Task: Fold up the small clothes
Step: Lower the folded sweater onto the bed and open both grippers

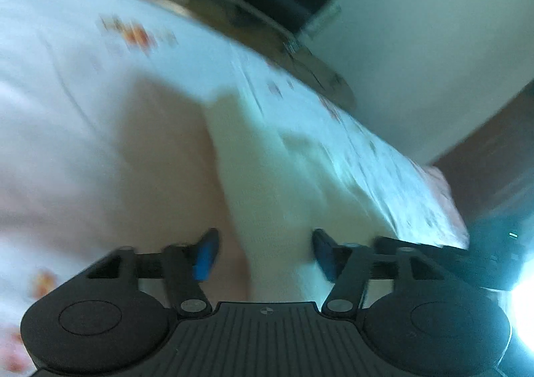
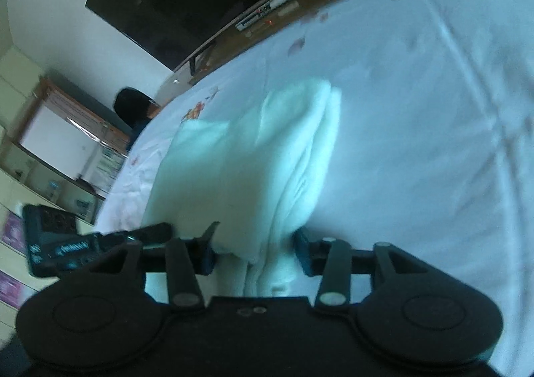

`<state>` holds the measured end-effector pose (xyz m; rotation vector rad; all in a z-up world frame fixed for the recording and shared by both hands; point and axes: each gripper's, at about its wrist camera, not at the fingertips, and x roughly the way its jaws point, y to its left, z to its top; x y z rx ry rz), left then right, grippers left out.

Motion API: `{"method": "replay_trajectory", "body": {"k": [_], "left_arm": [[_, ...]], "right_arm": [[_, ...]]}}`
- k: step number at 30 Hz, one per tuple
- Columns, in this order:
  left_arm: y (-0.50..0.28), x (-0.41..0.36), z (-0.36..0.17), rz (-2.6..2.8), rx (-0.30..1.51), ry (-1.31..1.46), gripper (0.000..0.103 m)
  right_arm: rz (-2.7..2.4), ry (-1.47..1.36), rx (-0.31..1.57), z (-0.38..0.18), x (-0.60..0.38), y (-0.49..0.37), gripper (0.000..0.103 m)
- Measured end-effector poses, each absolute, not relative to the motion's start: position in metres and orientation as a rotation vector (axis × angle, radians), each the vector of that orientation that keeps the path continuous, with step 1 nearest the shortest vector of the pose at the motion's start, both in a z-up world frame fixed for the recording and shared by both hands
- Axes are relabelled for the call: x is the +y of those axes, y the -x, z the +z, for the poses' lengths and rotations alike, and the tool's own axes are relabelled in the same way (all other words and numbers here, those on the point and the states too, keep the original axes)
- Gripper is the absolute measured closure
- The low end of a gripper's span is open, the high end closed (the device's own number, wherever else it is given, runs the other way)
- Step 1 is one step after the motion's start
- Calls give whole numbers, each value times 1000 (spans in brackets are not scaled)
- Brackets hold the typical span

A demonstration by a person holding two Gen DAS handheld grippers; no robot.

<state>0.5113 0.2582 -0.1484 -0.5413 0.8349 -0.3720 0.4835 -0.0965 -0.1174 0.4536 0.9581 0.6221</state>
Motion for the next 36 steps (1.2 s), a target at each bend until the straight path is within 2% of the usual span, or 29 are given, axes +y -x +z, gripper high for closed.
{"method": "replay_trajectory", "body": {"k": [3, 7, 8, 11, 12, 15, 16, 17, 18, 21, 24, 25, 27, 30, 31, 32, 36], "left_arm": [[-529, 265, -137, -316, 810, 525, 38], [-555, 254, -148, -259, 869, 475, 35], [-556, 250, -153, -254, 883, 473, 28], [-554, 241, -157, -242, 848, 416, 26], [-553, 238, -156, -237, 843, 405, 26], [-544, 238, -145, -231, 825, 398, 26], [-533, 237, -139, -244, 801, 387, 25], [-524, 236, -136, -254, 786, 377, 17], [-514, 235, -133, -254, 773, 365, 11], [-487, 226, -136, -261, 778, 318, 10], [-474, 228, -150, -210, 802, 335, 10], [-470, 230, -153, -203, 786, 355, 10], [-463, 226, -143, -184, 798, 343, 10], [-436, 219, -124, -198, 768, 308, 10], [-426, 215, -121, -198, 760, 281, 8], [-418, 211, -120, -184, 758, 264, 0], [-399, 200, -135, -161, 813, 262, 0]], "right_arm": [[562, -407, 880, -90, -102, -488, 54], [540, -367, 848, -79, -89, -508, 72], [542, -348, 867, -83, -83, -513, 75], [448, -249, 929, -105, -72, -529, 87], [447, -245, 912, -108, -74, -528, 87], [436, -228, 932, -99, -78, -525, 85], [436, -221, 929, -91, -79, -517, 75], [451, -219, 910, -82, -76, -509, 66], [467, -217, 884, -73, -78, -500, 65], [542, -183, 863, -55, -78, -463, 65], [524, -91, 902, -65, -67, -444, 68], [481, -52, 917, -73, -66, -443, 65], [423, -85, 969, -86, -75, -443, 65], [415, -120, 910, -65, -83, -419, 66], [450, -118, 886, -56, -82, -405, 65], [483, -103, 873, -53, -79, -394, 66], [510, 139, 919, -77, -54, -372, 69]]}}
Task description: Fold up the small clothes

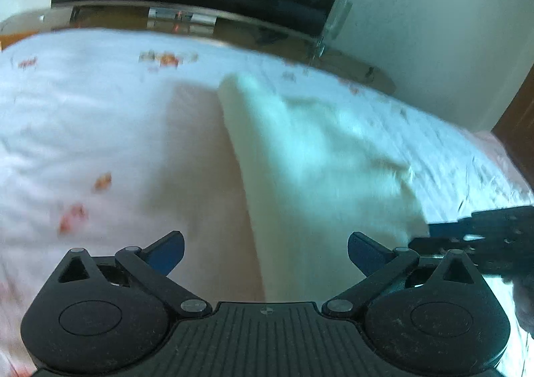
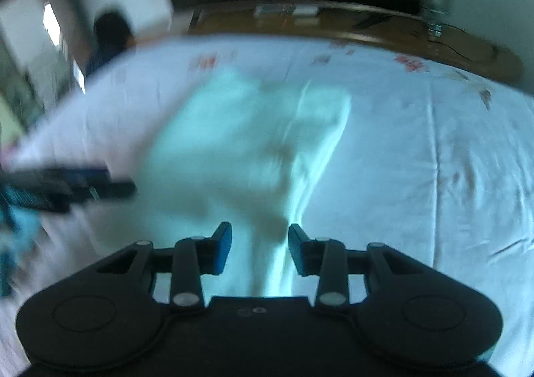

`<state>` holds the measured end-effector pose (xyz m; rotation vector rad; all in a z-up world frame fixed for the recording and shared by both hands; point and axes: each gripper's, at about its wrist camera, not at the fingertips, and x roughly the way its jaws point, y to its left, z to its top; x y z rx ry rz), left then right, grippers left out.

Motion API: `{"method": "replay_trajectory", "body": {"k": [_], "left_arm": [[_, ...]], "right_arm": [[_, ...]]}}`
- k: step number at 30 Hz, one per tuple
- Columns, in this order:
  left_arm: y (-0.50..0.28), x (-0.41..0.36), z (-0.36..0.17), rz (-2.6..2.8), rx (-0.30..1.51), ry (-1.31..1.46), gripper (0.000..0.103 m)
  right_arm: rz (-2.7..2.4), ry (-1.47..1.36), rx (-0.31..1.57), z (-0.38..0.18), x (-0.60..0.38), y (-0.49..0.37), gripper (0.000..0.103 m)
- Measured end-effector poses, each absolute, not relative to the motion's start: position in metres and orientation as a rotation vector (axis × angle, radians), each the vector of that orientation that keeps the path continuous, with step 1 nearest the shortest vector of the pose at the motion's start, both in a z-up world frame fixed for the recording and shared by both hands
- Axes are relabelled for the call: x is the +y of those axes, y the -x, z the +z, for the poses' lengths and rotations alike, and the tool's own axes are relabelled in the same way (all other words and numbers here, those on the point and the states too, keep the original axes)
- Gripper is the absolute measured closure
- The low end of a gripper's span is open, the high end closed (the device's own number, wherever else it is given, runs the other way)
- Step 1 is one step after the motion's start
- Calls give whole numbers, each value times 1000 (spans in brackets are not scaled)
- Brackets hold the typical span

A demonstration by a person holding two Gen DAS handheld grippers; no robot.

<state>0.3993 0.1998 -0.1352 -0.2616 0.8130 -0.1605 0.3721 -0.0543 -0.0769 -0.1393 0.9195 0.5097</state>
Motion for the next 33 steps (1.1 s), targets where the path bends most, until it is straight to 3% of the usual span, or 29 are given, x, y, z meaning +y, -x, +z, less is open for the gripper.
{"method": "replay_trajectory", "body": {"k": [5, 12, 13, 14, 16, 24, 33], "left_arm": [[-373, 189, -142, -97, 822, 183, 0], [-301, 180, -98, 1, 755, 180, 0], [-285, 172, -89, 4, 747, 170, 0], [-275, 166, -82, -2, 745, 161, 0], [-247, 149, -73, 10, 748, 123, 0], [-148, 103, -42, 5, 685, 56, 0], [-103, 86, -22, 0, 649, 69, 0]], "right_arm": [[361, 21, 933, -100, -82, -387, 69], [400, -20, 777, -53, -110, -302, 66], [402, -5, 764, -45, -113, -282, 61], [403, 9, 750, -38, -111, -268, 47], [378, 28, 701, -25, -115, -237, 30], [296, 78, 639, 3, -129, -149, 29], [322, 75, 621, 10, -129, -97, 28]]}}
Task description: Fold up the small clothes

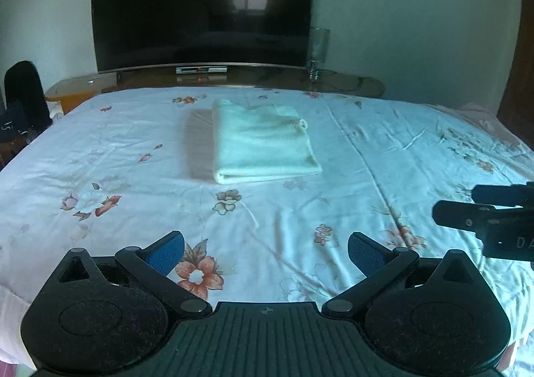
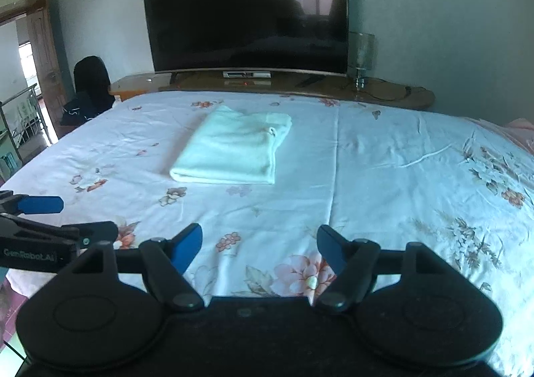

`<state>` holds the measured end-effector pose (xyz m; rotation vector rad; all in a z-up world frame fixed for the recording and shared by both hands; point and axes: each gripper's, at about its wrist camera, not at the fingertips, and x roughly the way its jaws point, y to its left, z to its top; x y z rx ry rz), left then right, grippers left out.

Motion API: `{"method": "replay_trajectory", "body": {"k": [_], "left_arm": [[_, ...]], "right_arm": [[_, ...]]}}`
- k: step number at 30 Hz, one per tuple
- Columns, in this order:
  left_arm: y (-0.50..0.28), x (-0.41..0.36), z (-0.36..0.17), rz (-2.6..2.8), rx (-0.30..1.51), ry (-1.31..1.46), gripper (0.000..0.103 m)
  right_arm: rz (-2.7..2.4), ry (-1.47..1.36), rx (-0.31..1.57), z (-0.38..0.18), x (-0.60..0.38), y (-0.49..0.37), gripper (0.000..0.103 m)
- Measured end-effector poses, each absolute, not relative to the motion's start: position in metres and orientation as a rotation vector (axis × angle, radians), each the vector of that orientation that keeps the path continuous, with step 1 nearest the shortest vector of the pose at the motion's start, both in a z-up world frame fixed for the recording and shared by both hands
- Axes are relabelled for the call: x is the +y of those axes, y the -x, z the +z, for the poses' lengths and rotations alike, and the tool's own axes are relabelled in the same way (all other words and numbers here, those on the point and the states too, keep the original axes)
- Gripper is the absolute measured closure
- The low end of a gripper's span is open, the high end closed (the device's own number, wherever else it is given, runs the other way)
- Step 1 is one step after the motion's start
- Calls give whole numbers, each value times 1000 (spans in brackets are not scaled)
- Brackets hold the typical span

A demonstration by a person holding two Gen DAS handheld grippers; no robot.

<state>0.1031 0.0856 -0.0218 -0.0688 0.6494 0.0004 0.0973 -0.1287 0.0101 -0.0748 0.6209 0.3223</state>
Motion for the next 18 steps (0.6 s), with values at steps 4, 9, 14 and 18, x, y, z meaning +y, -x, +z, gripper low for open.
{"method": "replay_trajectory", "body": {"k": [4, 9, 14, 18], "left_arm": [[-94, 86, -18, 2, 630, 79, 0], [-88, 88, -12, 11, 605, 91, 0], [-92, 89, -10, 39, 605, 99, 0], [-94, 90, -8, 44, 602, 104, 0]], "right_arm": [[306, 82, 592, 17, -126, -86, 28], [289, 71, 578, 19, -126, -84, 27], [293, 80, 571, 18, -123, -84, 27], [300, 78, 567, 21, -122, -87, 27]]}}
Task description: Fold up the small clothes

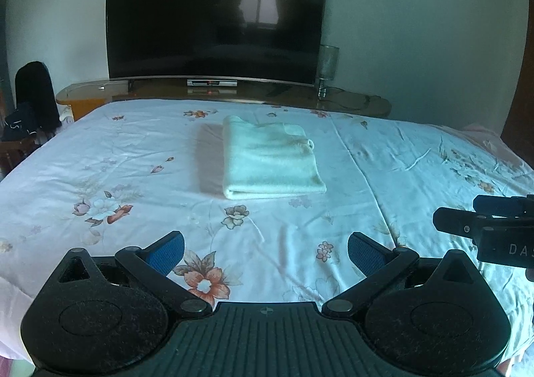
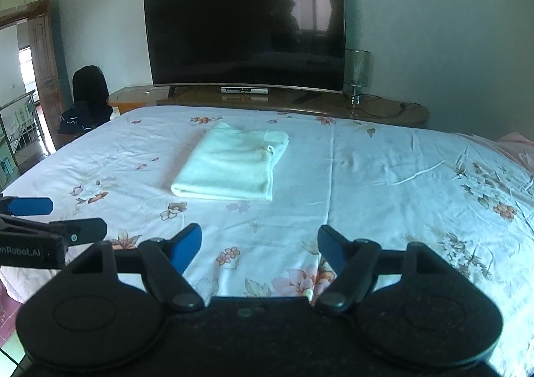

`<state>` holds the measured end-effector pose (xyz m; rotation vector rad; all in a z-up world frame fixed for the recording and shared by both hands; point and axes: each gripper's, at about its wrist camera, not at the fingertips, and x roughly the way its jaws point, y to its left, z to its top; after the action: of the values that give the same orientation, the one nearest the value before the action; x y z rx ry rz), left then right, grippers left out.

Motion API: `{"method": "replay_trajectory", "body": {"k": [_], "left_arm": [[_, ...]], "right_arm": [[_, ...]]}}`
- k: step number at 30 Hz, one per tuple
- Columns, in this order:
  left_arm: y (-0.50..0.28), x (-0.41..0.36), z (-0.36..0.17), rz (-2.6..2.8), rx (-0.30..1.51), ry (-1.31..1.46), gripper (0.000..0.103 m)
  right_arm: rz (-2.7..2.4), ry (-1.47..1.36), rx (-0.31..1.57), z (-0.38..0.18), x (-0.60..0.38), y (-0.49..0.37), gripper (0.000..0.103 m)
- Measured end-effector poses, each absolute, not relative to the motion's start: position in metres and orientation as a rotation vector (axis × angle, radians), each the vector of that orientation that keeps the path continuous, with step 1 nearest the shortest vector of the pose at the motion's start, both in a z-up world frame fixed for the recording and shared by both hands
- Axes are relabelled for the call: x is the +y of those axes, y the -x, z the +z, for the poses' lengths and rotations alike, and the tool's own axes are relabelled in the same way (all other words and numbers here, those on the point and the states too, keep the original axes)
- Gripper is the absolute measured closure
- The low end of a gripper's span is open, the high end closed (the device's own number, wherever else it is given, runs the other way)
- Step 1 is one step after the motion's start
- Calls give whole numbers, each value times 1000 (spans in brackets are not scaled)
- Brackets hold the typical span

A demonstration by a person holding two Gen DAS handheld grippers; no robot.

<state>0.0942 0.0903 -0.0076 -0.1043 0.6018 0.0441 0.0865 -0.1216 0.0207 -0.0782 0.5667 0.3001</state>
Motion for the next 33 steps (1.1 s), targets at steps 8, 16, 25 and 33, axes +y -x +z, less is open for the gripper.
{"method": "replay_trajectory", "body": {"k": [8, 16, 25, 33], "left_arm": [[-98, 91, -5, 20, 590, 113, 0], [-98, 91, -1, 25, 568, 112, 0], [-97, 91, 0, 24, 558, 109, 0], [-97, 87, 2, 15, 546, 108, 0]], "right_arm": [[298, 78, 555, 24, -120, -90, 27], [294, 77, 546, 26, -120, -91, 27], [291, 76, 543, 28, -119, -90, 27], [290, 79, 544, 29, -118, -90, 27]]}}
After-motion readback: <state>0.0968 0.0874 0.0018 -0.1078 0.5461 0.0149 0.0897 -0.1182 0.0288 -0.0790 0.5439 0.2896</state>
